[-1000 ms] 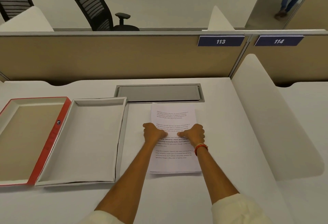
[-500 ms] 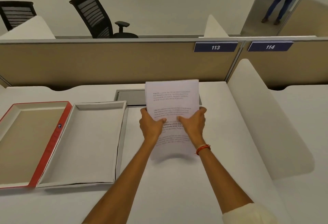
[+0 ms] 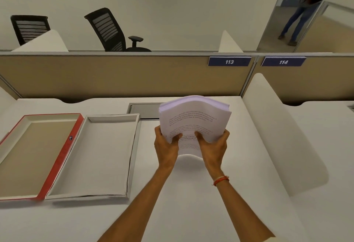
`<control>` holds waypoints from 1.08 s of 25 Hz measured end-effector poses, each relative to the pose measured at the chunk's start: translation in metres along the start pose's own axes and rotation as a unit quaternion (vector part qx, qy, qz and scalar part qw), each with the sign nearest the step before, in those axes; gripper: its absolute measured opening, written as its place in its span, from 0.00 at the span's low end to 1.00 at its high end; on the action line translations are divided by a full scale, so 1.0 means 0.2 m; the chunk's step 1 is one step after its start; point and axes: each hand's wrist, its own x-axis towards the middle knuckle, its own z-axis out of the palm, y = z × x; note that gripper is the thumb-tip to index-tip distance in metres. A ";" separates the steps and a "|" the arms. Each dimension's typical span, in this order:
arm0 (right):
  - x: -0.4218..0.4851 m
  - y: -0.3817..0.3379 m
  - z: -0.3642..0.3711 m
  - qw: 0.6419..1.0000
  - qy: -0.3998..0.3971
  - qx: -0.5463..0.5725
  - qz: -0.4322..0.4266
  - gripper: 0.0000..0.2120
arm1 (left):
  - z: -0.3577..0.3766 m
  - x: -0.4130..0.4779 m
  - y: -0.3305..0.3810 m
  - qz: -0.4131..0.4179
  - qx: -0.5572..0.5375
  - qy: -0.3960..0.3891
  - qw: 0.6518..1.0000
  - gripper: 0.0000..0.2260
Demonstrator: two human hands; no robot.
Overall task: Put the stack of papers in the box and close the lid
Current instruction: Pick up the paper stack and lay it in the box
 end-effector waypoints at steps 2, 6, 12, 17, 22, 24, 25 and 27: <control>-0.02 0.03 -0.01 1.000 0.002 0.000 0.007 0.34 | 0.00 -0.02 -0.03 -0.004 0.005 -0.007 1.000 0.28; -0.05 0.10 -0.03 1.000 -0.004 -0.010 0.019 0.35 | -0.01 -0.05 -0.08 -0.012 0.018 -0.014 1.000 0.27; -0.02 0.15 -0.05 0.996 -0.062 -0.058 0.026 0.41 | -0.05 -0.02 -0.10 -0.018 0.015 -0.036 0.999 0.34; 0.02 0.14 -0.08 0.995 -0.082 -0.054 0.027 0.38 | -0.10 0.00 -0.12 -0.027 0.014 -0.057 0.998 0.35; 0.04 0.13 -0.09 0.995 -0.089 -0.037 0.029 0.35 | -0.12 0.02 -0.14 -0.045 0.030 -0.073 0.996 0.35; 0.03 0.13 -0.07 0.996 -0.083 -0.030 0.031 0.36 | -0.12 0.02 -0.15 -0.044 0.033 -0.075 0.996 0.34; 0.03 0.13 -0.06 0.996 -0.080 -0.027 0.033 0.37 | -0.11 0.02 -0.14 -0.045 0.033 -0.073 0.996 0.34; 0.01 0.15 -0.04 0.996 -0.072 -0.024 0.035 0.38 | -0.10 0.02 -0.14 -0.049 0.031 -0.070 0.996 0.34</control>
